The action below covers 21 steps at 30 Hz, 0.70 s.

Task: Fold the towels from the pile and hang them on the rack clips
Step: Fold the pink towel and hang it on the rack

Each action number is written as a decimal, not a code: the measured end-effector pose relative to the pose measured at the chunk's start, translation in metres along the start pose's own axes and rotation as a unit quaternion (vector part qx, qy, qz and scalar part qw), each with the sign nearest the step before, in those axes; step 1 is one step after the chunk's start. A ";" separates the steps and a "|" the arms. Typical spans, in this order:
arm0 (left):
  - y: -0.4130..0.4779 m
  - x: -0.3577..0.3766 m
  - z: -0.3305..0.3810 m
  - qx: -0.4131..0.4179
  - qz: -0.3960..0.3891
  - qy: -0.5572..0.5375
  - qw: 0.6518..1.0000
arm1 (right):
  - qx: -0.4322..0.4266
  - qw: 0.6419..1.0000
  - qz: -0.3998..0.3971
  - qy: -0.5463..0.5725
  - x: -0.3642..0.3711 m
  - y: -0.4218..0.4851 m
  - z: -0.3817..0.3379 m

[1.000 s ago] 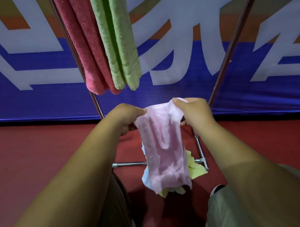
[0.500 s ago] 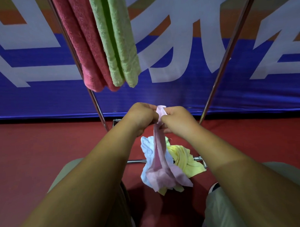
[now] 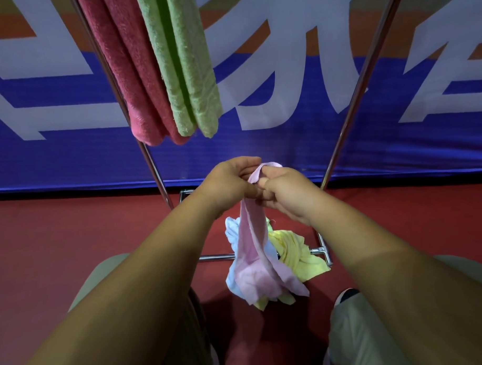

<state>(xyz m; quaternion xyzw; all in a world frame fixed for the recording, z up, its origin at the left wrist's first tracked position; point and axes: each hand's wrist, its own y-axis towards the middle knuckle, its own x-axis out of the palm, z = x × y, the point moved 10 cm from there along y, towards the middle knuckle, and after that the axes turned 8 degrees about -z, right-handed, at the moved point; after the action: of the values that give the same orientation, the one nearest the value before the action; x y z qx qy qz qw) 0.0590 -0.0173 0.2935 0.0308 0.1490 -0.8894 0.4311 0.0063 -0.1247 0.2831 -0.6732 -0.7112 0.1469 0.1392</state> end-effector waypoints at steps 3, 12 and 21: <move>-0.001 -0.005 0.007 0.026 0.020 0.047 0.998 | -0.010 0.998 -0.021 0.057 -0.002 -0.002 0.004; -0.006 -0.019 0.022 0.041 0.084 0.088 0.992 | -0.028 0.997 0.061 -0.044 -0.029 -0.002 -0.005; -0.003 -0.030 0.013 0.010 0.088 0.042 0.995 | -0.142 0.936 0.140 -0.290 -0.039 -0.007 -0.031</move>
<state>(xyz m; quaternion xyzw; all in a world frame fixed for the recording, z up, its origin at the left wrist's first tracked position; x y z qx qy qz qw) 0.0766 0.0032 0.3120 0.0850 0.1547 -0.8476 0.5004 0.0139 -0.1630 0.3141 -0.7066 -0.6331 0.2513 -0.1917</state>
